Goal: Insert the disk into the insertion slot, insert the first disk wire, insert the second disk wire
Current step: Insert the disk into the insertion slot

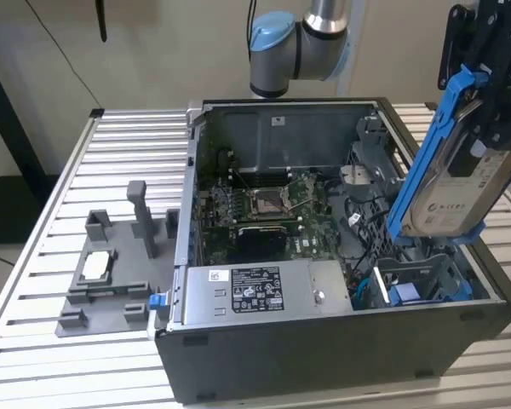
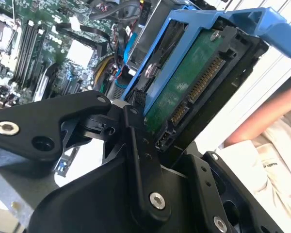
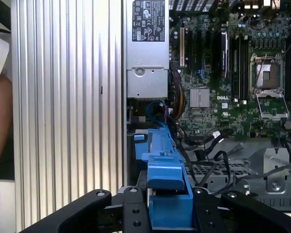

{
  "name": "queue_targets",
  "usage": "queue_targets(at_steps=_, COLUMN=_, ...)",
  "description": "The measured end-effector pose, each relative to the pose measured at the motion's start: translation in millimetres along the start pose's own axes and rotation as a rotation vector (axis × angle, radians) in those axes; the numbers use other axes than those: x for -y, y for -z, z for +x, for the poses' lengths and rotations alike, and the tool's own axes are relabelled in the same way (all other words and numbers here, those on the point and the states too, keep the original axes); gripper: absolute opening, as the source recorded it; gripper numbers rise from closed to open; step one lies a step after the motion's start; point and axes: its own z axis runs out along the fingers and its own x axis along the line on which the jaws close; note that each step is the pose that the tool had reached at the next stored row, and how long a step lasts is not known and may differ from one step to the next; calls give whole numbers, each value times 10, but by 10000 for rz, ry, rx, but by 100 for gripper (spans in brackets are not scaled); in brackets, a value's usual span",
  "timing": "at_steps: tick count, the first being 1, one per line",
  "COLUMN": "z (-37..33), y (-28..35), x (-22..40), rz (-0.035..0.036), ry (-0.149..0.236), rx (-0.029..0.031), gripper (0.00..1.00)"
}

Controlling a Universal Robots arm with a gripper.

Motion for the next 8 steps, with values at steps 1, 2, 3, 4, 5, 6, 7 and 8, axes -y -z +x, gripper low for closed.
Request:
queue_targets(at_steps=1, z=1, y=-6, x=0, rz=0, ry=-1, rx=0, gripper=33)
queue_targets(at_steps=2, z=1, y=-11, x=1, rz=0, ry=-1, rx=0, gripper=33)
queue_targets(at_steps=3, z=1, y=-17, x=2, rz=0, ry=0, rx=0, gripper=33)
queue_targets(at_steps=4, z=1, y=-24, x=2, rz=0, ry=0, rx=0, gripper=33)
queue_targets(at_steps=5, z=2, y=-31, x=3, rz=0, ry=0, rx=1, gripper=33)
queue_targets(at_steps=6, z=3, y=-39, x=3, rz=0, ry=0, rx=1, gripper=33)
queue_targets(at_steps=7, z=3, y=-47, x=4, rz=0, ry=0, rx=0, gripper=33)
queue_targets(at_steps=8, z=3, y=-55, x=5, rz=0, ry=0, rx=0, gripper=33)
